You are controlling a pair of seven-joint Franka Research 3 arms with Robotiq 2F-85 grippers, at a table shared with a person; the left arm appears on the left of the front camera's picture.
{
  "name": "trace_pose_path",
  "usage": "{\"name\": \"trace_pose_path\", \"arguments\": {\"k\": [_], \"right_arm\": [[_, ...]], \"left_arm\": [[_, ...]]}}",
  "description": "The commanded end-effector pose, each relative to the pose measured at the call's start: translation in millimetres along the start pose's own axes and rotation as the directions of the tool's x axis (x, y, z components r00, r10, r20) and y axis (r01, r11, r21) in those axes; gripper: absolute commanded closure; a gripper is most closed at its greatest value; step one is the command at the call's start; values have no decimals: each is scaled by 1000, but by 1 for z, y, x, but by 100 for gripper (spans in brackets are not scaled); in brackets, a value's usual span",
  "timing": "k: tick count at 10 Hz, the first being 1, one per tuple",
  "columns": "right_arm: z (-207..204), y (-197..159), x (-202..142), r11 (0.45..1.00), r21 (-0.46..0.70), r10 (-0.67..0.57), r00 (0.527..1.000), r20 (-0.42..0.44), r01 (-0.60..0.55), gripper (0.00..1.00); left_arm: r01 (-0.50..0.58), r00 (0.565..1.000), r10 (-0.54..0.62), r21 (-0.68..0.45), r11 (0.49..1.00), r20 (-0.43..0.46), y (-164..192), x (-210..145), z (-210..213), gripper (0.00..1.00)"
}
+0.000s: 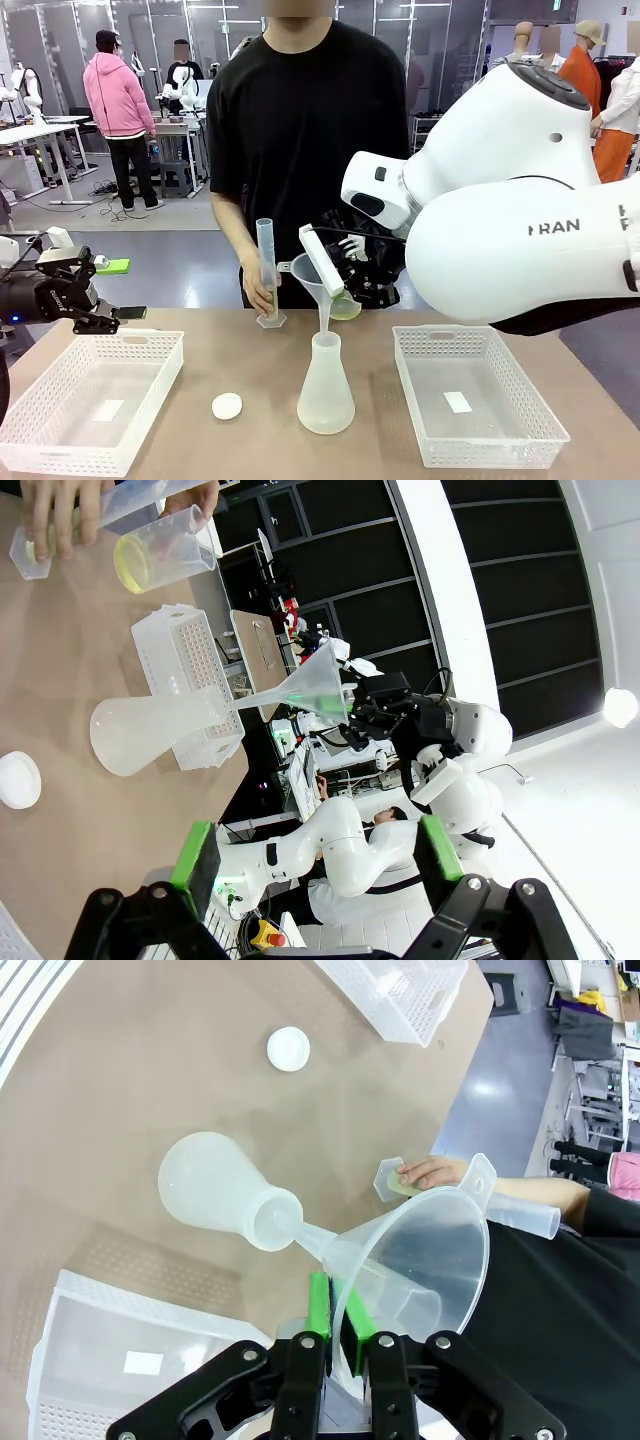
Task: Prepare the solutions needed for the experiment.
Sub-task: Pick up the Plastic Funnel and insert it into the Big flask.
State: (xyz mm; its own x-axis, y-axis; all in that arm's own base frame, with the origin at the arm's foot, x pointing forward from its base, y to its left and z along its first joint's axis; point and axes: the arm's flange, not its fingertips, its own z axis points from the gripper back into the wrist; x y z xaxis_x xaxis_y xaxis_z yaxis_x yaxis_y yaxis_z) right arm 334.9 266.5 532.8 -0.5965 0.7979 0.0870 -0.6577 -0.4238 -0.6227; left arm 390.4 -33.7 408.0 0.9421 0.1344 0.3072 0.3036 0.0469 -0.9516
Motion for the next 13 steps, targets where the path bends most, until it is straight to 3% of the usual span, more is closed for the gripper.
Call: {"name": "trace_pose_path", "arguments": {"k": [1, 13], "right_arm": [[-8, -1, -6, 1000, -6, 10, 1000, -17, -10, 94], [-50, 24, -21, 999, 36, -12, 998, 61, 10, 94]], "left_arm": [[-2, 1000, 2, -10, 1000, -8, -2, 0, 1, 0], [-2, 1000, 2, -10, 1000, -8, -2, 0, 1, 0]]}}
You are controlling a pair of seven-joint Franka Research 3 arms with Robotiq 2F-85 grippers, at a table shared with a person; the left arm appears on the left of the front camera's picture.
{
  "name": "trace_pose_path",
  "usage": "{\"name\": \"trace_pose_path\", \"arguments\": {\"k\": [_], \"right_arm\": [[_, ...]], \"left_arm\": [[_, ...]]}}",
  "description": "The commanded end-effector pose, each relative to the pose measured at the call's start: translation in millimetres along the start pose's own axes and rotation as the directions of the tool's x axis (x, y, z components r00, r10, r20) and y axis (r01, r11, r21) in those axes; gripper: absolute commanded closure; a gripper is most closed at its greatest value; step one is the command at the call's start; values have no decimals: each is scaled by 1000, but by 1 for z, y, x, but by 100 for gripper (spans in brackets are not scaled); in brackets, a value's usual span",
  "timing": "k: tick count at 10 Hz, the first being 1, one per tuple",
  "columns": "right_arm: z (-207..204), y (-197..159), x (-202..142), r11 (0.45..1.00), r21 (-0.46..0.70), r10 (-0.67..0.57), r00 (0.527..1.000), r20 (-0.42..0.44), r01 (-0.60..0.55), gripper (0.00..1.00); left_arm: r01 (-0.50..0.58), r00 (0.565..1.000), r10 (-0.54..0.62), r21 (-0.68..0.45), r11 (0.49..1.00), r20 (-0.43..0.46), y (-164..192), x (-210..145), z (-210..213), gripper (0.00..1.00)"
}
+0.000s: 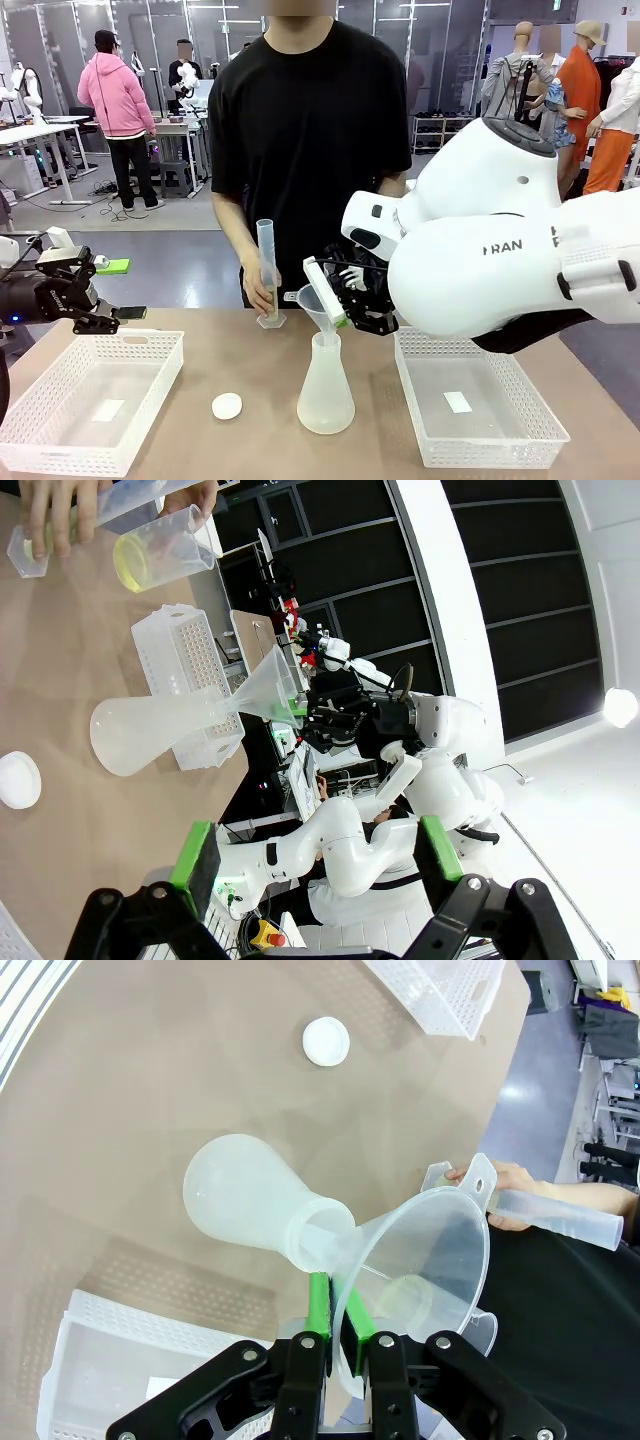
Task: Prepare the solutions needed for the experiment.
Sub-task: Pick up the Plastic Funnel and insert it into the Big flask.
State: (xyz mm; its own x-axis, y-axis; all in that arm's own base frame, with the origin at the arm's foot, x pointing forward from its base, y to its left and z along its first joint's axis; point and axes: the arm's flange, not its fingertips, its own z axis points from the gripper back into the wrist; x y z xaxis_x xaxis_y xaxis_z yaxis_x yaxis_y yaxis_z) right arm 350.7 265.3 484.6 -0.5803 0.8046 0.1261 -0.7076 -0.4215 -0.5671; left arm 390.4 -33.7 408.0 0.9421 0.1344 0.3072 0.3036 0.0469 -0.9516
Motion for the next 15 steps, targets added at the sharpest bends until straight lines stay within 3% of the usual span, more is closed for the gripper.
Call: {"name": "trace_pose_path", "arguments": {"k": [1, 9, 10, 13, 14, 15], "right_arm": [[-8, 4, -7, 999, -37, 37, 998, 46, -35, 94], [-23, 9, -12, 998, -38, 57, 998, 39, -56, 94], [-24, 9, -12, 998, -33, 58, 998, 39, -57, 91], [-26, 11, -13, 997, -30, 68, 997, 42, -67, 62], [-26, 12, -12, 997, -27, 71, 997, 31, -70, 77], [-21, 7, -6, 999, -14, 46, 999, 15, -46, 77]], "left_arm": [[-2, 1000, 2, -10, 1000, -8, -2, 0, 1, 0], [-2, 1000, 2, -10, 1000, -8, -2, 0, 1, 0], [-2, 1000, 2, -10, 1000, -8, -2, 0, 1, 0], [-2, 1000, 2, -10, 1000, -8, -2, 0, 1, 0], [-2, 1000, 2, -10, 1000, -8, -2, 0, 1, 0], [-2, 1000, 2, -10, 1000, -8, -2, 0, 1, 0]]}}
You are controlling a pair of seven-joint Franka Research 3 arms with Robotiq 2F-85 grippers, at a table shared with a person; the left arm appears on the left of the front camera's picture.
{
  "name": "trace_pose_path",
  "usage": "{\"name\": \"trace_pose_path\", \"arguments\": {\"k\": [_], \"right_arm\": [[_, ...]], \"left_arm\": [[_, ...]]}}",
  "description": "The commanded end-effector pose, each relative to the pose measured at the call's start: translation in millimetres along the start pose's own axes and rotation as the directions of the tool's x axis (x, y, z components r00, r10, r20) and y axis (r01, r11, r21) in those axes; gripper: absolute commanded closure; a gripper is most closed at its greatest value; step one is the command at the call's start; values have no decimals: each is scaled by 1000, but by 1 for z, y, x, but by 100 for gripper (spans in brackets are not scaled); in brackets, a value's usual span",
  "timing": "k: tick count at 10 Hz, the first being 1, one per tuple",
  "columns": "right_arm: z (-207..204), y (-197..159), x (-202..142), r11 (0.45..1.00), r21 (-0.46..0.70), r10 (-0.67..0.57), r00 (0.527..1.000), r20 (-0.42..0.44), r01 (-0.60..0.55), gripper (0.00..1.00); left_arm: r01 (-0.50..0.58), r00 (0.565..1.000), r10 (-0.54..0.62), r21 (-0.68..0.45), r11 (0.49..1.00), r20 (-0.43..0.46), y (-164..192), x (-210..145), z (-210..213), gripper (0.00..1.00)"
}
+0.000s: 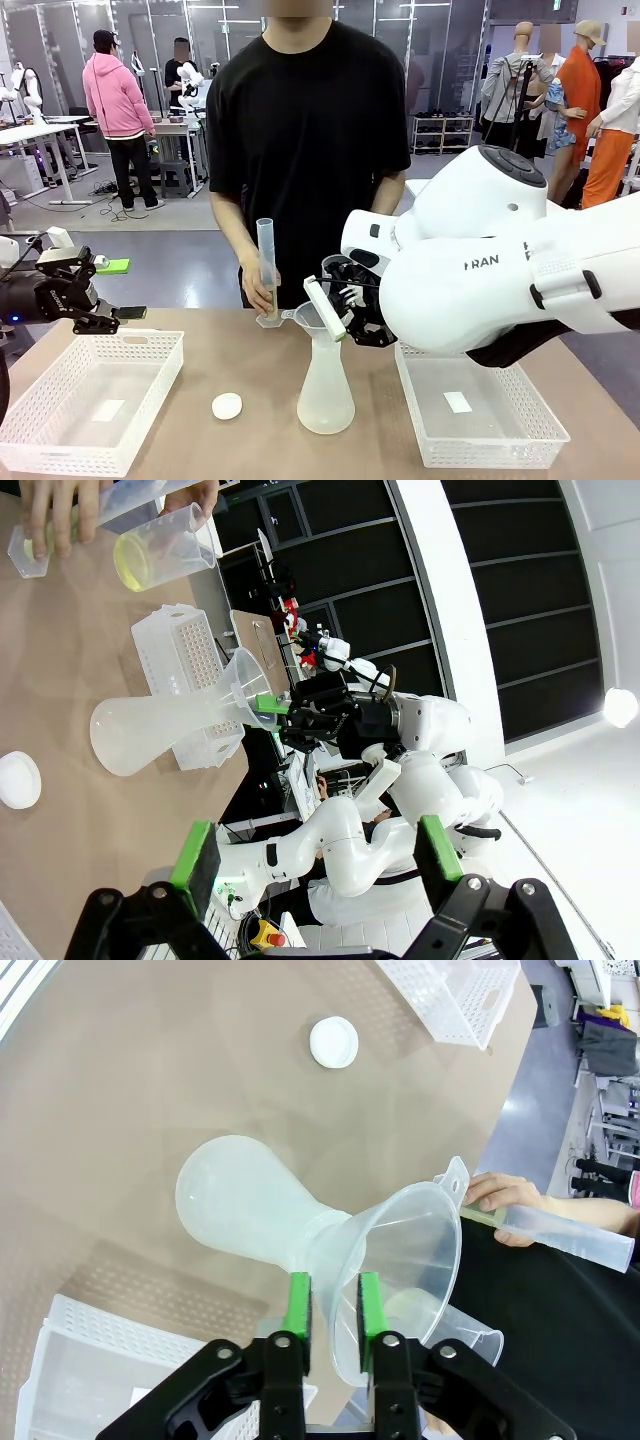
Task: Prepare the solutions needed for the experiment.
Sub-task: Pick up the Plastic Funnel and insert it into the Big flask, then once the solution is in the Big flask , pick up the Plastic Funnel and place it back into the right Organizing basket.
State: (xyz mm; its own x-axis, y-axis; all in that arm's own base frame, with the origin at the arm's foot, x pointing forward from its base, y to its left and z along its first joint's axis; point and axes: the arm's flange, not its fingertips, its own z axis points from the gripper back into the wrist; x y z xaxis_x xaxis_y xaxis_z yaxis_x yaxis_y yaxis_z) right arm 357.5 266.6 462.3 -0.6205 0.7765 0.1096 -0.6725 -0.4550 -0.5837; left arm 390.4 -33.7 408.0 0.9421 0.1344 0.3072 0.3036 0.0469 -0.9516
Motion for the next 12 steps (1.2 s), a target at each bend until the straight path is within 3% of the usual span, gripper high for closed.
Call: {"name": "trace_pose_path", "arguments": {"k": [1, 12], "right_arm": [[0, 0, 0, 1000, 0, -3, 1000, 1, 3, 77], [0, 0, 0, 1000, 0, -3, 1000, 1, 3, 77]], "left_arm": [[-2, 1000, 2, -10, 1000, -8, -2, 0, 1, 0], [-2, 1000, 2, -10, 1000, -8, -2, 0, 1, 0]]}}
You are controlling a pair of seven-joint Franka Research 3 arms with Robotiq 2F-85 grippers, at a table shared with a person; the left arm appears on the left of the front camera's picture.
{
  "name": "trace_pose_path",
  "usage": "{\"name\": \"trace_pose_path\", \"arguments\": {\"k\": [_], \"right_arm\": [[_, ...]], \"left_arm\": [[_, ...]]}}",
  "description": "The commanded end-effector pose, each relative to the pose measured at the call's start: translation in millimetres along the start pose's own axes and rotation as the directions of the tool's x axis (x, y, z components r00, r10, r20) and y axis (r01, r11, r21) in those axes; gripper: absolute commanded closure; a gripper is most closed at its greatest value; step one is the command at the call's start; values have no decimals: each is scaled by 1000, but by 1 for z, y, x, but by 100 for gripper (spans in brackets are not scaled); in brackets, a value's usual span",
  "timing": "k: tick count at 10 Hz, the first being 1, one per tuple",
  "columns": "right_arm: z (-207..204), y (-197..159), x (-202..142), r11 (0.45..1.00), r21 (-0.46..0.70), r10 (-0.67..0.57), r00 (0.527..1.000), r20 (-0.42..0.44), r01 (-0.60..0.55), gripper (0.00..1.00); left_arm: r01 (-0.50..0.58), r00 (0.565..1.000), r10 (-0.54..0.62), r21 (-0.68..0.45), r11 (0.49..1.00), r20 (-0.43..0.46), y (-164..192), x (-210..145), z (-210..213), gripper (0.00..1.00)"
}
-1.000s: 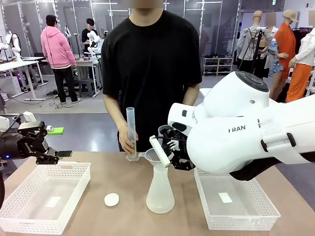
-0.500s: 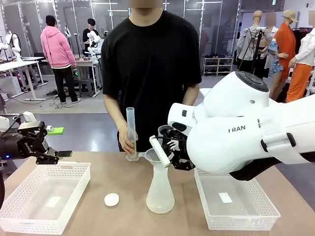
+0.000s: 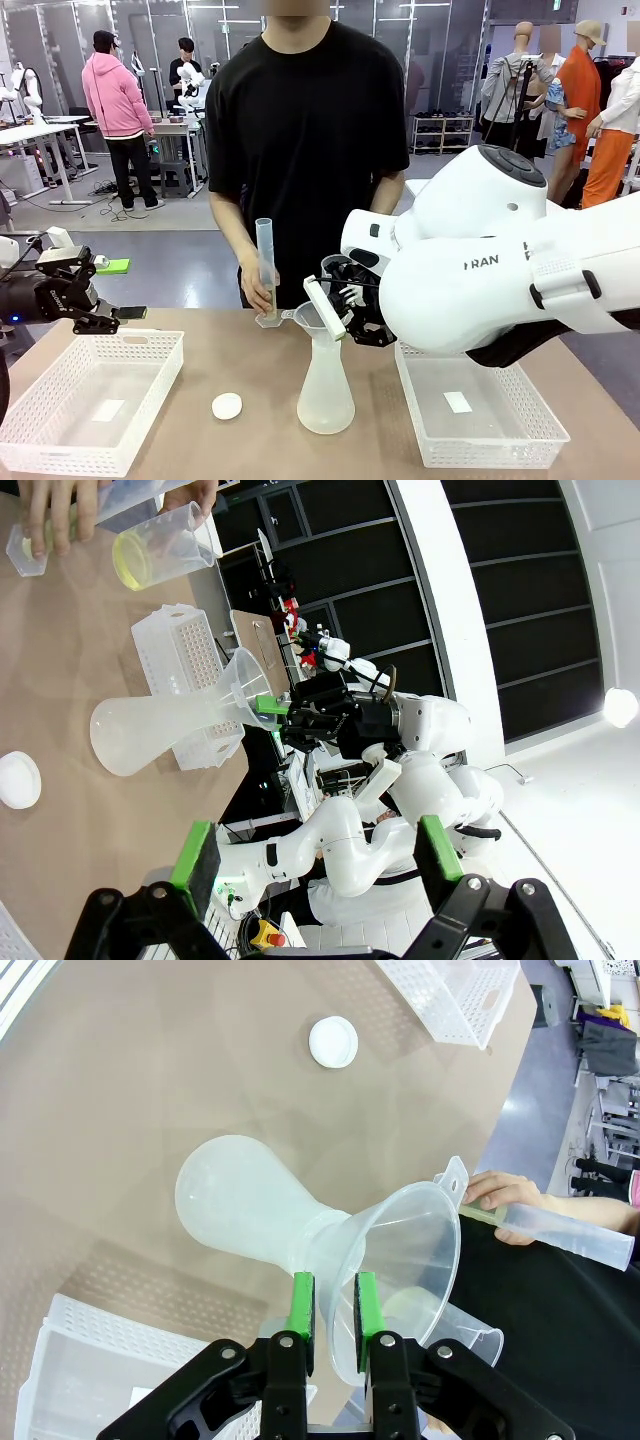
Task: Prepare the solutions needed for the experiment.
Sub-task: Once the solution is in the Big flask , pick up the Plastic Funnel and place it back into the right Organizing basket.
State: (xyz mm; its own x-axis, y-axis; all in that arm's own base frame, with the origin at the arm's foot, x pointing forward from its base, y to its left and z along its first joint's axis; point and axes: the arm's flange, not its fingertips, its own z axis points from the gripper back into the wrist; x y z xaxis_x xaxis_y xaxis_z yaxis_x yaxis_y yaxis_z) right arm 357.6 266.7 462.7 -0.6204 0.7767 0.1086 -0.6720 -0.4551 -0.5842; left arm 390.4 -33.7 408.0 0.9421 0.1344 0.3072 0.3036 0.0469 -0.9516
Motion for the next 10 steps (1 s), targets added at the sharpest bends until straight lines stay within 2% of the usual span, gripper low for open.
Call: {"name": "trace_pose_path", "arguments": {"k": [1, 2, 3, 4, 5, 6, 9, 10], "right_arm": [[0, 0, 0, 1000, 0, 0, 1000, 0, 0, 77], [12, 0, 10, 1000, -3, 7, 1000, 19, -7, 59], [13, -1, 11, 999, 13, 31, 999, 9, -31, 57], [12, -1, 11, 1000, 18, 22, 1000, 3, -22, 39], [13, -1, 13, 1000, 9, 21, 1000, 9, -21, 37], [19, -4, 17, 1000, 7, 14, 1000, -3, -13, 21], [65, -13, 26, 999, -29, -41, 997, -69, 39, 21], [84, -17, 22, 996, 3, -88, 992, -86, 89, 21]], "left_arm": [[-2, 1000, 2, -10, 1000, -8, -2, 0, 1, 0], [-2, 1000, 2, -10, 1000, -8, -2, 0, 1, 0], [-2, 1000, 2, -10, 1000, -8, -2, 0, 1, 0], [-2, 1000, 2, -10, 1000, -8, -2, 0, 1, 0], [-2, 1000, 2, -10, 1000, -8, -2, 0, 1, 0], [-2, 1000, 2, -10, 1000, -8, -2, 0, 1, 0], [-2, 1000, 2, -10, 1000, -8, -2, 0, 1, 0], [-2, 1000, 2, -10, 1000, -8, -2, 0, 1, 0]]}}
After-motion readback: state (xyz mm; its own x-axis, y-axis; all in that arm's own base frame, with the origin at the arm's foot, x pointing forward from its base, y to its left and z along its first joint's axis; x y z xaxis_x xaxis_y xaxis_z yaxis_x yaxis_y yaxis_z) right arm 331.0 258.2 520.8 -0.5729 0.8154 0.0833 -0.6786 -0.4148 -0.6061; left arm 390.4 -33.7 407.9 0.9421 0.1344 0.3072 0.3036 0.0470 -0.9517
